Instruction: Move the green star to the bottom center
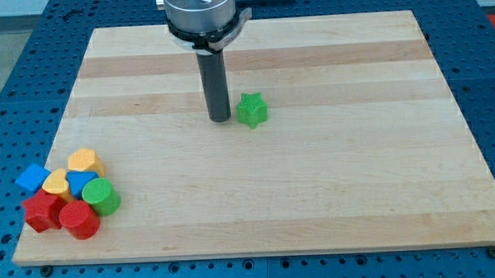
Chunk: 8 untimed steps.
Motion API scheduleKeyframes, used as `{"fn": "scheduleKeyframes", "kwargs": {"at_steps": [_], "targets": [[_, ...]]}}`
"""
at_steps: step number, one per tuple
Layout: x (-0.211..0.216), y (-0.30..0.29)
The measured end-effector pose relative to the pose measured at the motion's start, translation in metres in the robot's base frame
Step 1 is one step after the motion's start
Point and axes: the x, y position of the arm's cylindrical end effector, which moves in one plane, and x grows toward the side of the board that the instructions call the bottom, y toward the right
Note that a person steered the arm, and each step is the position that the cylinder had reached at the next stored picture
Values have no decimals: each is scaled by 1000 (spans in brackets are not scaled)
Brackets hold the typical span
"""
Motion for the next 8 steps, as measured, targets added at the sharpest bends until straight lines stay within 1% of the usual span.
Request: {"fn": "scheduleKeyframes", "kwargs": {"at_steps": [2, 3, 5, 6, 7, 8], "targets": [[-22, 42], [-16, 82], [59, 137], [97, 149], [112, 151], [108, 107]]}}
